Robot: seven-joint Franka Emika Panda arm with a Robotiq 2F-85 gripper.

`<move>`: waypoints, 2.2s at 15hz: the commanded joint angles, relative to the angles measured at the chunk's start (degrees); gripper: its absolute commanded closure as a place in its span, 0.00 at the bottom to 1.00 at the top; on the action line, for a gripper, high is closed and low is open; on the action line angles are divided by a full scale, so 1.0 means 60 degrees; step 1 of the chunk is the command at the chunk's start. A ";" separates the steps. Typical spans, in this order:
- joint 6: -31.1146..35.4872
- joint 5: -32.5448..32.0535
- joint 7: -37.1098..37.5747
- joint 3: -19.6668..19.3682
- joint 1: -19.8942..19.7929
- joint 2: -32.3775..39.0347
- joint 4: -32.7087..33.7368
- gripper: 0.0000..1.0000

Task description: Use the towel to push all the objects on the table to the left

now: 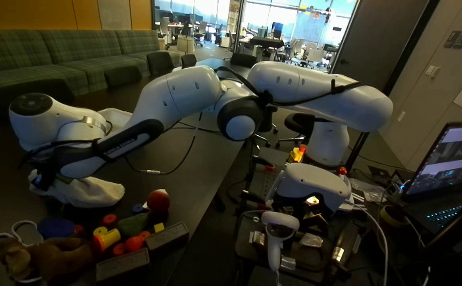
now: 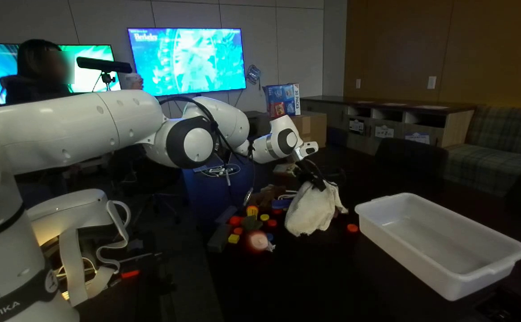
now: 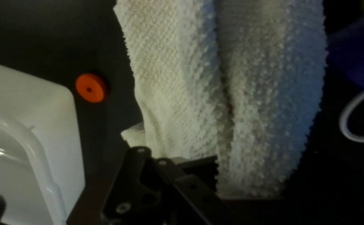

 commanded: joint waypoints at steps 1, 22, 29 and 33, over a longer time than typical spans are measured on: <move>0.0478 0.0391 -0.1263 0.0725 -0.0405 -0.0542 0.0195 0.99; 0.0221 0.1144 0.0791 -0.1485 -0.3377 -0.1007 0.1577 0.38; -0.0505 0.1477 -0.0717 -0.1038 -0.3859 -0.1817 0.0862 0.00; -0.2217 0.2189 -0.3157 -0.0232 -0.4414 -0.2641 0.0600 0.00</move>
